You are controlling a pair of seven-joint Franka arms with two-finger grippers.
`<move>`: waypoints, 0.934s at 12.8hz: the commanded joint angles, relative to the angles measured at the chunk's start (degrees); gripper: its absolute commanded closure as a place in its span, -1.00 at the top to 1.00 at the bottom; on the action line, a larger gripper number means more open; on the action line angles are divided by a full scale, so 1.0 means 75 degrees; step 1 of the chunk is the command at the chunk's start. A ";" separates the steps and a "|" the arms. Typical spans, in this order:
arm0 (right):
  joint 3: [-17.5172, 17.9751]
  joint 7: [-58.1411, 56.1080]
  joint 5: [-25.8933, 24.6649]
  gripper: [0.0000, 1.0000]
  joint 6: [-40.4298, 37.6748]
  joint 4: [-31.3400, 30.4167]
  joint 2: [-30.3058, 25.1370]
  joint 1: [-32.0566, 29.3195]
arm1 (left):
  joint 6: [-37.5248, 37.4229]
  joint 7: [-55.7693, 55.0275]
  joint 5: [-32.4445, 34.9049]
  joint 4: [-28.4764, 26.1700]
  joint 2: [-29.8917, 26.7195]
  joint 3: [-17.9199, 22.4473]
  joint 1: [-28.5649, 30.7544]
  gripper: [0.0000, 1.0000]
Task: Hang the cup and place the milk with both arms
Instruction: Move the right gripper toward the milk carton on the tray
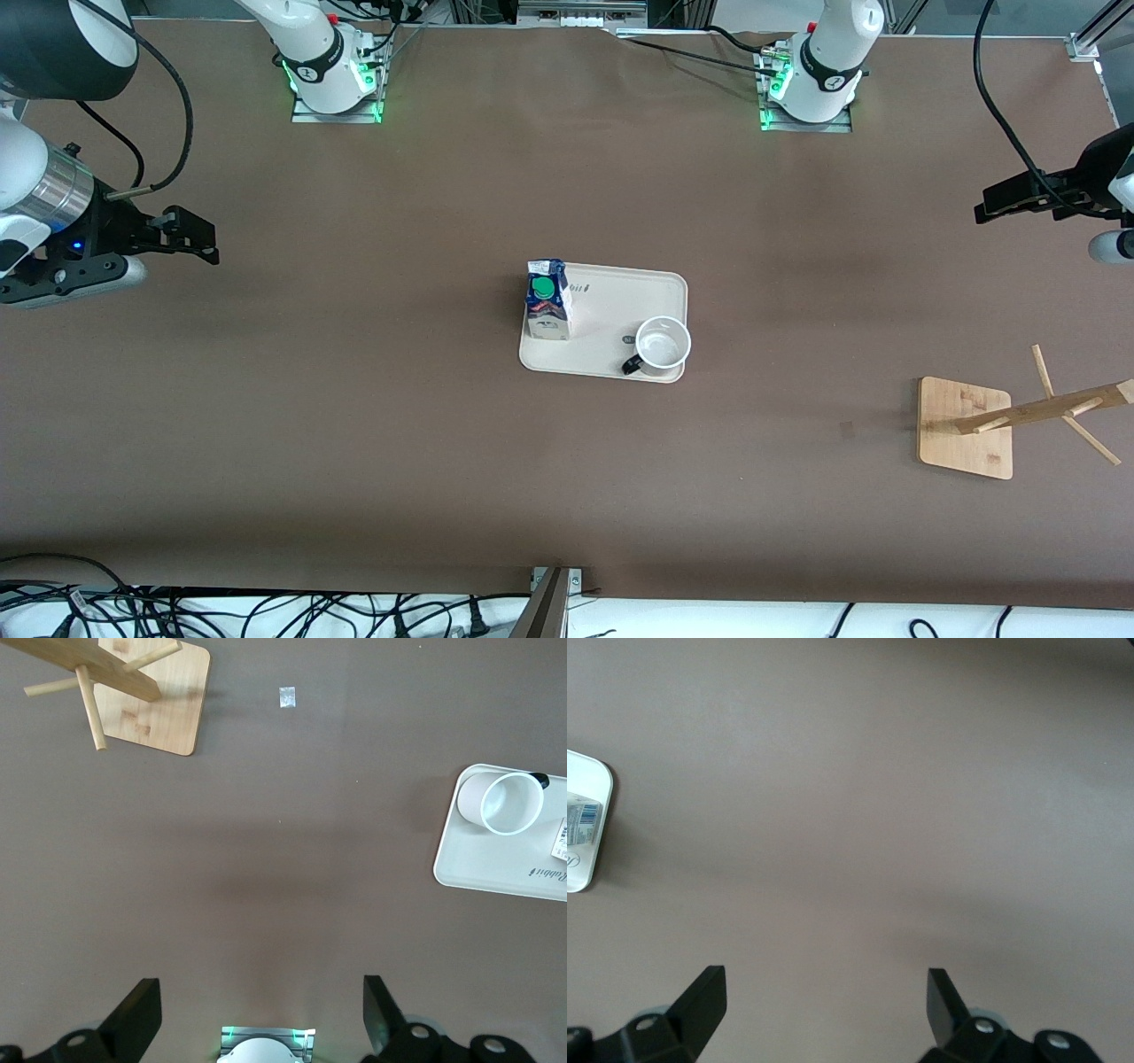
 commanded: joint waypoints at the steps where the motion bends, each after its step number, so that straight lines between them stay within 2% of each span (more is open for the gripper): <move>1: 0.0024 0.0036 -0.0096 1.00 0.0222 -0.0045 -0.0080 0.0009 | -0.0110 0.0862 0.0111 0.0016 -0.0149 0.0068 0.0047 1.00; 3: 0.0001 -0.0045 -0.0026 1.00 0.0201 0.0048 -0.0011 -0.0014 | 0.0019 0.1150 0.0121 -0.0229 -0.0265 0.0046 0.0048 1.00; 6: 0.0001 -0.0022 -0.0014 1.00 0.0201 0.0048 -0.0011 -0.0014 | 0.0767 0.1103 0.0121 -0.1340 -0.1013 0.0057 -0.0034 1.00; 10: 0.0013 0.0060 0.0055 1.00 0.0224 0.0083 -0.0022 0.0009 | 0.0934 0.1103 0.0156 -0.1426 -0.1098 0.0057 -0.0070 1.00; 12: -0.0034 -0.0092 0.0638 1.00 0.0365 0.0129 0.0095 -0.0038 | 0.1504 0.1114 0.0203 -0.1576 -0.1051 0.0057 -0.0081 1.00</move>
